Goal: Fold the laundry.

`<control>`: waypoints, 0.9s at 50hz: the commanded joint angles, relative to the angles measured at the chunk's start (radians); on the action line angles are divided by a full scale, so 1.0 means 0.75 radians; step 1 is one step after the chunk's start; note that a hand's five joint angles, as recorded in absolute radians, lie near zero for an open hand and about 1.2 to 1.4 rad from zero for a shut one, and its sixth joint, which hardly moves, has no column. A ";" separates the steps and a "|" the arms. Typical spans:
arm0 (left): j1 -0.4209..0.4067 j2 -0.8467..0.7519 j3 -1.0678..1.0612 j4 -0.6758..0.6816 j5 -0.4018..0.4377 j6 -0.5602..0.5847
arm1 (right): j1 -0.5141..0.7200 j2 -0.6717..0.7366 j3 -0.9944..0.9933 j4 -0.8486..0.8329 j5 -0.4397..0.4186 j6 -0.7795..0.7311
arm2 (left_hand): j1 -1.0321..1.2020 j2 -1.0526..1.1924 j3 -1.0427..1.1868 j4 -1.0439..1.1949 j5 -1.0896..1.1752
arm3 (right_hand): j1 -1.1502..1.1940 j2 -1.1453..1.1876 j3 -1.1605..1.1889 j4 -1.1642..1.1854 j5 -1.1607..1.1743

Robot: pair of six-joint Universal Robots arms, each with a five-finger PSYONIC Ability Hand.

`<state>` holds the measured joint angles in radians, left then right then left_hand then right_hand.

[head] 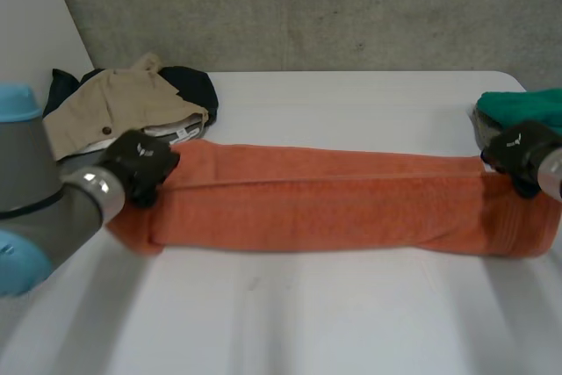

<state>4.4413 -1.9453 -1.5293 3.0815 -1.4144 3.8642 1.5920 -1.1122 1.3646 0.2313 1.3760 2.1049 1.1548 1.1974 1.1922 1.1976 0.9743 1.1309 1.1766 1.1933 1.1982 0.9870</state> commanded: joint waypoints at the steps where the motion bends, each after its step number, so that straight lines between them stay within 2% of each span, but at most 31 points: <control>1: -0.025 -0.261 0.520 0.221 -0.004 0.069 | 0.074 0.141 -0.330 -0.414 0.114 0.063 | 0.322 0.265 0.272 0.265 0.330 | 0.354 0.293 0.271 0.264 0.313; 4: -0.027 -0.284 0.695 0.352 -0.010 0.059 | 0.088 0.131 -0.428 -0.602 0.131 0.126 | 0.322 0.265 0.272 0.265 0.330 | 0.354 0.293 0.271 0.264 0.313; 5: -0.029 -0.282 0.766 0.463 -0.012 0.053 | 0.098 0.107 -0.465 -0.753 0.133 0.181 | 0.322 0.265 0.272 0.265 0.330 | 0.354 0.293 0.271 0.264 0.313; 8: -0.031 -0.270 0.795 0.660 -0.016 0.023 | 0.099 0.041 -0.470 -0.960 0.151 0.269 | 0.322 0.265 0.272 0.265 0.330 | 0.354 0.293 0.271 0.264 0.313; 9: -0.035 -0.245 0.791 0.776 -0.022 -0.016 | 0.101 -0.002 -0.462 -1.056 0.163 0.316 | 0.322 0.265 0.272 0.265 0.330 | 0.354 0.293 0.271 0.264 0.313; 10: -0.037 -0.225 0.787 0.834 -0.022 -0.045 | 0.103 -0.016 -0.453 -1.075 0.170 0.331 | 0.322 0.265 0.272 0.265 0.330 | 0.354 0.293 0.271 0.264 0.313; 12: -0.031 -0.166 0.745 0.876 -0.029 -0.102 | 0.101 -0.047 -0.433 -1.063 0.176 0.364 | 0.322 0.265 0.272 0.265 0.330 | 0.354 0.293 0.271 0.264 0.313; 16: -0.019 -0.086 0.608 0.835 -0.031 -0.155 | 0.103 -0.053 -0.376 -0.980 0.168 0.372 | 0.322 0.265 0.272 0.265 0.330 | 0.354 0.293 0.271 0.264 0.313; 22: -0.031 -0.029 0.311 0.782 -0.024 -0.156 | 0.099 -0.057 -0.230 -0.838 0.147 0.374 | 0.322 0.265 0.272 0.265 0.330 | 0.354 0.293 0.271 0.264 0.313; 29: -0.043 0.076 -0.051 0.749 -0.016 -0.151 | 0.088 -0.055 0.001 -0.695 0.067 0.370 | 0.322 0.265 0.272 0.265 0.330 | 0.354 0.293 0.271 0.264 0.313; 33: -0.056 0.135 -0.227 0.673 -0.016 -0.149 | 0.084 -0.055 0.103 -0.609 0.045 0.360 | 0.322 0.265 0.272 0.265 0.330 | 0.354 0.293 0.271 0.264 0.313; 37: -0.066 0.207 -0.376 0.490 -0.016 -0.123 | 0.046 -0.112 0.227 -0.401 0.027 0.287 | 0.322 0.265 0.272 0.265 0.330 | 0.354 0.293 0.271 0.264 0.313; 38: -0.066 0.257 -0.429 0.374 -0.018 -0.094 | 0.027 -0.137 0.246 -0.348 0.027 0.248 | 0.322 0.265 0.272 0.265 0.330 | 0.354 0.293 0.271 0.264 0.313; 40: -0.066 0.303 -0.470 0.257 -0.020 -0.062 | -0.014 -0.186 0.287 -0.233 0.018 0.147 | 0.322 0.265 0.272 0.265 0.330 | 0.354 0.293 0.271 0.264 0.313; 41: -0.064 0.354 -0.503 0.112 -0.026 -0.023 | -0.059 -0.227 0.334 -0.107 0.012 0.030 | 0.322 0.265 0.272 0.265 0.330 | 0.354 0.293 0.271 0.264 0.313; 44: -0.062 0.413 -0.532 -0.097 -0.037 0.008 | -0.124 -0.284 0.401 0.080 0.004 -0.165 | 0.322 0.265 0.272 0.265 0.330 | 0.354 0.293 0.271 0.264 0.313; 45: -0.056 0.452 -0.548 -0.234 -0.037 0.026 | -0.169 -0.313 0.436 0.183 0.002 -0.273 | 0.322 0.265 0.272 0.265 0.330 | 0.354 0.293 0.271 0.264 0.313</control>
<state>4.3926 -1.7200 -1.8726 3.2701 -1.4323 3.8167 1.5789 -1.2458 1.5827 0.0601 1.3883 2.1972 1.1548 1.1986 1.1934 1.2017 0.9830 1.1309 1.1766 1.1934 1.1982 1.0117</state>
